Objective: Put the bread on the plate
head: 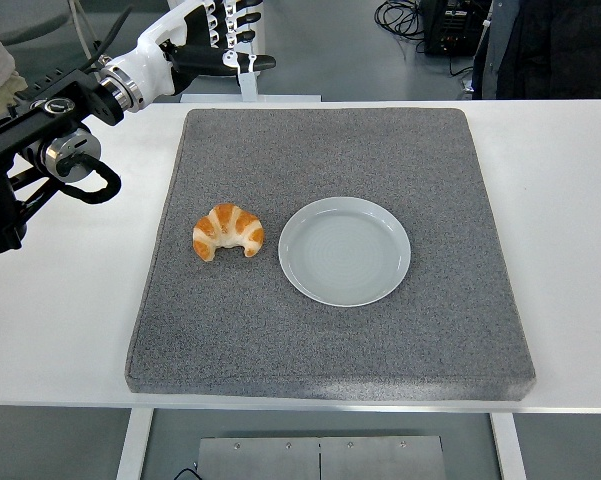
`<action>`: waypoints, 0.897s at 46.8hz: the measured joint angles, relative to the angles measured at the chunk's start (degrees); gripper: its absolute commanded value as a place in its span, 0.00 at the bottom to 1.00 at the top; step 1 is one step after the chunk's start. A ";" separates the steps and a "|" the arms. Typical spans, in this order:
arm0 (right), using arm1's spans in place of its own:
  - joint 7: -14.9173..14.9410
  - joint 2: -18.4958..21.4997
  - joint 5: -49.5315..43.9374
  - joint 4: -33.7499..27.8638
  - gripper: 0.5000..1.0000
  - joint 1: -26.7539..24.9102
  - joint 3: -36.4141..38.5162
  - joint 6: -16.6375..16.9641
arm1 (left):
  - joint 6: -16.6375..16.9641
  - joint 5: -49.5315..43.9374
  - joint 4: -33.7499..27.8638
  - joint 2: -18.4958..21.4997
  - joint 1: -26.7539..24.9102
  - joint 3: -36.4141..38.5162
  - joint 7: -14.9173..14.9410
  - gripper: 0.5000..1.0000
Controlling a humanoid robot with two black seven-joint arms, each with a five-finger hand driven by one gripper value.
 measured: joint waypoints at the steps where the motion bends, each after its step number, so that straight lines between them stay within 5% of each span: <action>1: 0.01 0.00 0.00 0.00 1.00 0.01 0.00 0.00 | 0.05 1.69 -0.49 0.69 -0.21 0.59 0.00 1.00; 19: 0.02 0.00 0.00 0.00 1.00 0.01 -0.01 0.00 | -0.07 22.16 -13.99 9.95 -1.20 6.22 -0.04 1.00; 42: 0.00 0.00 0.00 0.00 1.00 0.00 0.00 0.00 | 1.74 43.93 -17.87 12.09 -0.40 11.06 0.06 1.00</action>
